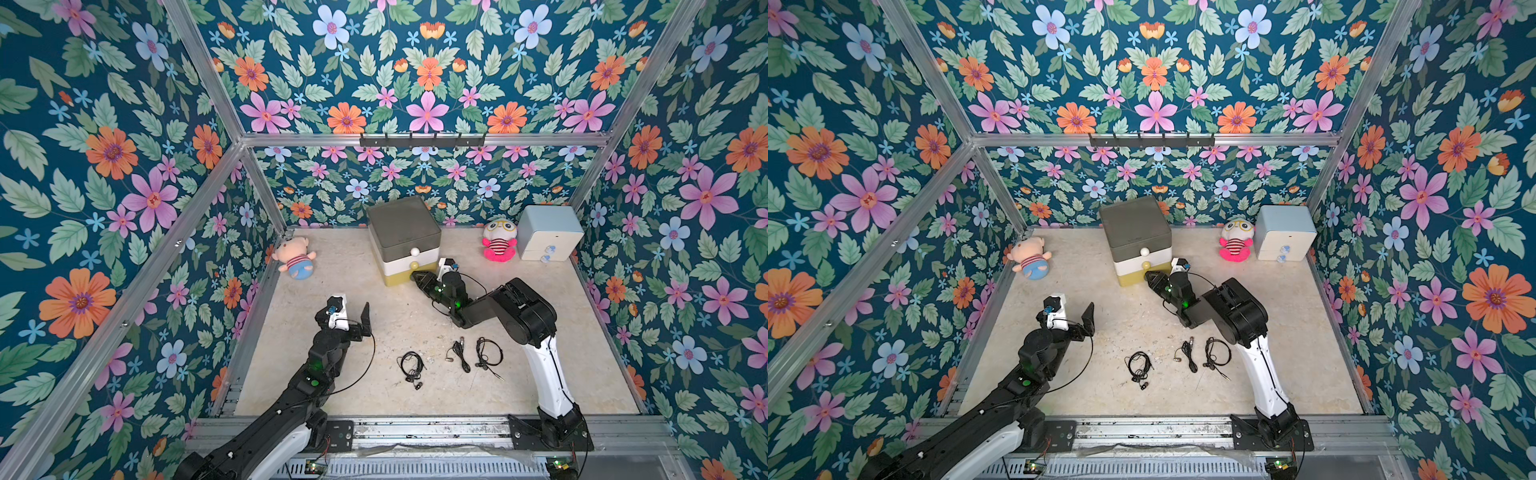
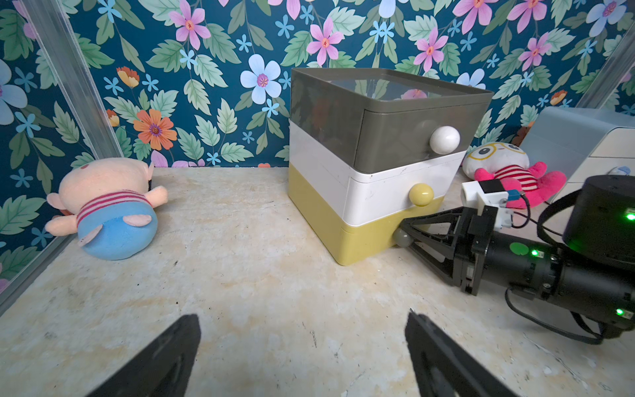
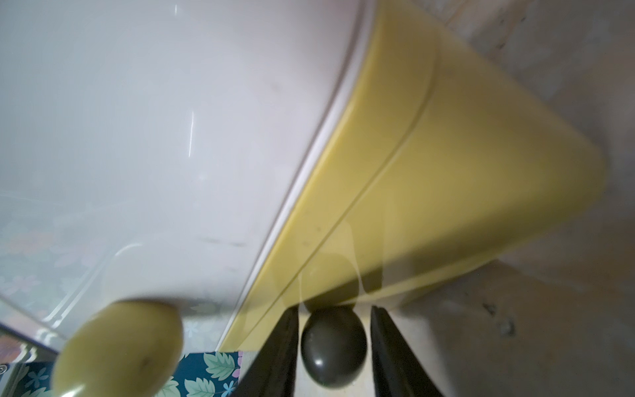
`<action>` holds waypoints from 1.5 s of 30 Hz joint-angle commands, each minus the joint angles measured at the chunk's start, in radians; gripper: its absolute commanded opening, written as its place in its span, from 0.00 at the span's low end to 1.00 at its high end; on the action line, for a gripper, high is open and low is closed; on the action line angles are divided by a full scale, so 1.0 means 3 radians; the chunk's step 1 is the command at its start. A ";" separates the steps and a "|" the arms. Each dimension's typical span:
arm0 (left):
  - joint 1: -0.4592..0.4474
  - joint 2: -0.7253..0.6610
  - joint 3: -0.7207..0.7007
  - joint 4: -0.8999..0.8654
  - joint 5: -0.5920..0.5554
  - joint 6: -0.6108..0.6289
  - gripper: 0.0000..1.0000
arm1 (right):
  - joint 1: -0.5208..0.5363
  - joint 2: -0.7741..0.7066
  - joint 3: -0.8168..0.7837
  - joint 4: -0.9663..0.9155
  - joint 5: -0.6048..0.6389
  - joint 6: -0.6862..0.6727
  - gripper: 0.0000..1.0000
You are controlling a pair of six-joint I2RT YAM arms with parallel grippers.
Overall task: Place the wired earphones into the drawer by color
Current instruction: Open the drawer in the storage box.
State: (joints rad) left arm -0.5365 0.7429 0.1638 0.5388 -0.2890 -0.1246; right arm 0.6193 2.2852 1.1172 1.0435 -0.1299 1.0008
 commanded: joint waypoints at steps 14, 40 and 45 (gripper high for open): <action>0.0004 -0.0012 0.0009 0.0060 -0.0007 0.0016 0.99 | 0.0017 0.0032 0.0004 0.0157 0.0027 0.0074 0.28; 0.0004 -0.0022 0.0012 0.0055 -0.0014 0.0017 0.99 | 0.0125 -0.0356 -0.0590 0.0193 0.0088 0.0075 0.26; 0.0004 -0.0026 0.0006 0.0052 -0.0014 0.0016 0.99 | 0.0135 -0.0453 -0.0749 0.0226 0.0105 0.0071 0.26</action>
State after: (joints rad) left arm -0.5365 0.7376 0.1638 0.5385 -0.2897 -0.1246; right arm 0.6571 2.1658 0.9077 1.0958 -0.1040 1.0225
